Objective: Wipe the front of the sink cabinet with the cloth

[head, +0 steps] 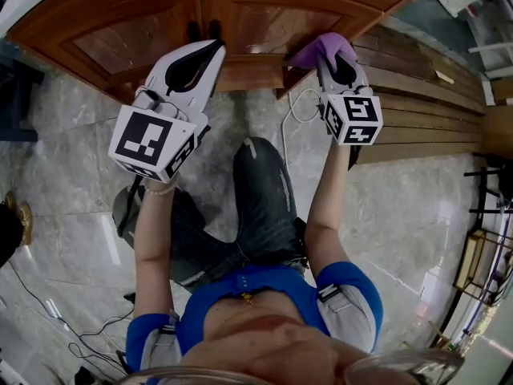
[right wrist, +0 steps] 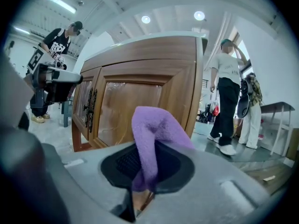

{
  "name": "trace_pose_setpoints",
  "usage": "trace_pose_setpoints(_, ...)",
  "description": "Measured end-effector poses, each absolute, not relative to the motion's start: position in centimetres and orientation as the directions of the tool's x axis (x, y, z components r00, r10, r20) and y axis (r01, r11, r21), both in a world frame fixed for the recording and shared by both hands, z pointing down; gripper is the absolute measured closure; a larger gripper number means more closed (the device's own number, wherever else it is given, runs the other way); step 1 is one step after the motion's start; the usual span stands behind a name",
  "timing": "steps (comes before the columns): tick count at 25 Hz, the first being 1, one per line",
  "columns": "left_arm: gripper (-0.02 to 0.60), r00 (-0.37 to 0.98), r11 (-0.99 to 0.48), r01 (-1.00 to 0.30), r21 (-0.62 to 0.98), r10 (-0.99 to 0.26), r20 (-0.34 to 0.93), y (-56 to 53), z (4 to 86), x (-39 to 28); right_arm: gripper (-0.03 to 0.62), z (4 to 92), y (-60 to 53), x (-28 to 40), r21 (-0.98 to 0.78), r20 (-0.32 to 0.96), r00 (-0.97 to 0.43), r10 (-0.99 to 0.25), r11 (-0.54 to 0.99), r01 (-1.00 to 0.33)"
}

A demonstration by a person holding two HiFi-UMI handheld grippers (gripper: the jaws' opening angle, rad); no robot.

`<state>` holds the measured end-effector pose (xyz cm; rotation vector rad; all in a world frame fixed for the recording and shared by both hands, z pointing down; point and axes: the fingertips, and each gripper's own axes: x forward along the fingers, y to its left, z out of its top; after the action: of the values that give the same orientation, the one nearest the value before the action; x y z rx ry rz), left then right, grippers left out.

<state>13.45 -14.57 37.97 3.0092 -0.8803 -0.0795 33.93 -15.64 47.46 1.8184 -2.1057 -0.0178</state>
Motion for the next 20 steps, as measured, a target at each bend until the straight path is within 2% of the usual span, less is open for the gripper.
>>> trace_pose_setpoints(10, 0.581, 0.840, -0.841, -0.540, 0.020, -0.541, -0.040, -15.0, 38.0, 13.6, 0.536, 47.9, -15.6, 33.9, 0.231, 0.226, -0.121, -0.967, 0.174, -0.957)
trace_pose_setpoints(20, 0.581, 0.834, -0.835, -0.550, 0.020, -0.551, -0.023, -15.2, 38.8, 13.3, 0.536, 53.7, -15.6, 34.1, 0.207, 0.341, -0.108, -0.934, 0.187, -0.960)
